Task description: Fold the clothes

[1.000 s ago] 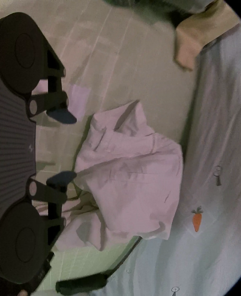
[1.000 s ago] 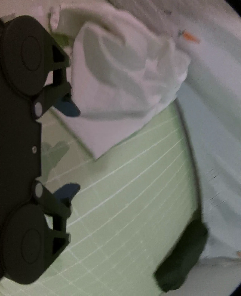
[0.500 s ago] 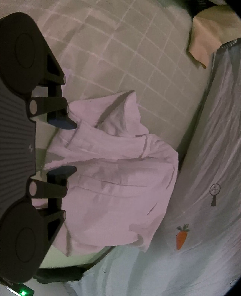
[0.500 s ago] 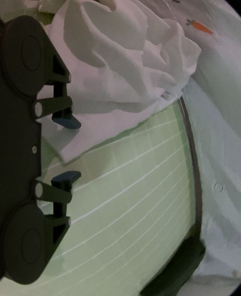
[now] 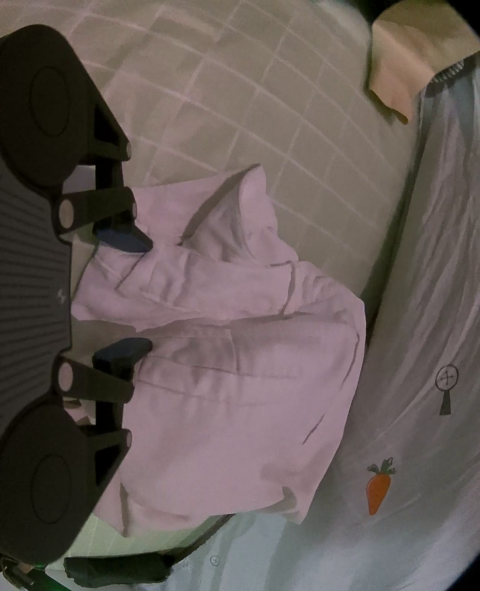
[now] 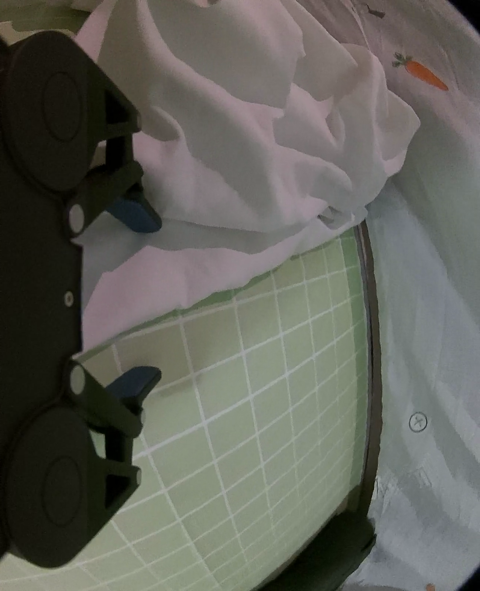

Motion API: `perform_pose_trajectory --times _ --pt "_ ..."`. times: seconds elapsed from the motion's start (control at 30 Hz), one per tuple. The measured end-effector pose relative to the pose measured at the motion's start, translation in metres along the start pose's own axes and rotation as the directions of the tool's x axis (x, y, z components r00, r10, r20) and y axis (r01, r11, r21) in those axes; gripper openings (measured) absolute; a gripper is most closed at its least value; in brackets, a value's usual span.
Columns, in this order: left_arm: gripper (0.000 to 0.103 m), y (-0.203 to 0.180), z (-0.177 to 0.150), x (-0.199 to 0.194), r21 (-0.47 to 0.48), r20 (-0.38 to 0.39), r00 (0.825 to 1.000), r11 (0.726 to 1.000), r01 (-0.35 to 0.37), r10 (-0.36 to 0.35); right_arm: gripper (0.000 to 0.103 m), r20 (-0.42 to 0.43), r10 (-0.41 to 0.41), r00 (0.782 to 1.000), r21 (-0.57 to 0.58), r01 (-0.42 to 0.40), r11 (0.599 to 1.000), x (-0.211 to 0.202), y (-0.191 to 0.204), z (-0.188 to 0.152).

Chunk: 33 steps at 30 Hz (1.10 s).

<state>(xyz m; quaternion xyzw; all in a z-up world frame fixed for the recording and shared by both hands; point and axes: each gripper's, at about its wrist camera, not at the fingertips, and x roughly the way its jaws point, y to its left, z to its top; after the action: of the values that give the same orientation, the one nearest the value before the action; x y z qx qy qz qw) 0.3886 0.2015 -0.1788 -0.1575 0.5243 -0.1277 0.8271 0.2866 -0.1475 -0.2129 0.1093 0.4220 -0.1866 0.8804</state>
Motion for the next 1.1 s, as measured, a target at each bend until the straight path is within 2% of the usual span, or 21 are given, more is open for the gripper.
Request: perform_pose_trajectory --times 0.07,0.1,0.17,0.2,0.23,0.27,0.4,0.53,0.63,0.73,0.8,0.9,1.03,1.1 --pt "0.049 -0.002 0.001 0.002 0.005 -0.005 1.0 1.0 0.006 -0.006 0.065 0.006 0.021 1.0 -0.024 -0.021 0.999 -0.002 0.003 0.0" --pt "0.046 -0.003 0.001 0.002 0.01 -0.006 1.0 1.0 0.009 -0.009 0.053 0.009 0.021 1.0 -0.038 -0.021 0.999 -0.003 0.006 0.0" --pt "0.026 -0.007 0.002 0.005 0.031 -0.018 1.0 0.999 -0.004 0.005 0.047 0.015 0.019 1.0 -0.068 -0.018 0.998 -0.005 0.011 0.0" --pt "0.022 -0.008 0.003 0.007 0.037 -0.028 0.999 0.999 -0.019 0.02 0.04 0.019 0.019 1.0 -0.083 -0.017 0.996 -0.006 0.013 0.0" --pt "0.01 -0.009 0.003 0.009 0.042 -0.038 0.999 0.999 -0.034 0.035 0.027 0.022 0.018 1.0 -0.097 -0.016 0.995 -0.007 0.016 0.0" --pt "0.007 -0.009 0.003 0.009 0.038 -0.04 0.998 0.998 -0.046 0.047 0.019 0.025 0.017 1.0 -0.112 -0.014 0.994 -0.009 0.018 0.0" --pt "0.004 -0.003 0.003 0.004 -0.007 -0.015 0.995 0.995 -0.096 0.096 0.013 0.048 0.013 0.999 -0.159 -0.005 0.987 -0.015 0.025 -0.001" --pt "0.004 0.007 0.003 -0.014 -0.027 0.055 0.985 0.986 -0.162 0.163 0.011 0.194 -0.067 0.979 -0.246 0.115 0.962 -0.043 0.028 0.005" --pt "0.003 0.018 0.006 -0.031 -0.045 0.118 0.967 0.974 -0.223 0.227 0.011 0.306 -0.116 0.945 -0.299 0.211 0.931 -0.064 0.03 0.009" --pt "0.003 0.035 0.012 -0.05 -0.075 0.169 0.949 0.964 -0.256 0.265 0.01 0.417 -0.161 0.895 -0.321 0.311 0.895 -0.087 0.028 0.017" --pt "0.004 0.045 0.016 -0.061 -0.097 0.195 0.942 0.961 -0.26 0.274 0.01 0.491 -0.2 0.848 -0.308 0.383 0.871 -0.106 0.02 0.027" --pt "0.004 0.051 0.022 -0.074 -0.106 0.232 0.929 0.956 -0.272 0.29 0.01 0.592 -0.254 0.765 -0.264 0.481 0.836 -0.136 0.007 0.042" --pt "0.004 0.06 0.029 -0.09 -0.126 0.266 0.919 0.955 -0.268 0.293 0.01 0.641 -0.296 0.708 -0.169 0.507 0.845 -0.167 -0.019 0.056" --pt "0.004 0.064 0.026 -0.099 -0.138 0.276 0.911 0.95 -0.279 0.307 0.01 0.64 -0.323 0.697 -0.169 0.538 0.826 -0.166 -0.023 0.052"
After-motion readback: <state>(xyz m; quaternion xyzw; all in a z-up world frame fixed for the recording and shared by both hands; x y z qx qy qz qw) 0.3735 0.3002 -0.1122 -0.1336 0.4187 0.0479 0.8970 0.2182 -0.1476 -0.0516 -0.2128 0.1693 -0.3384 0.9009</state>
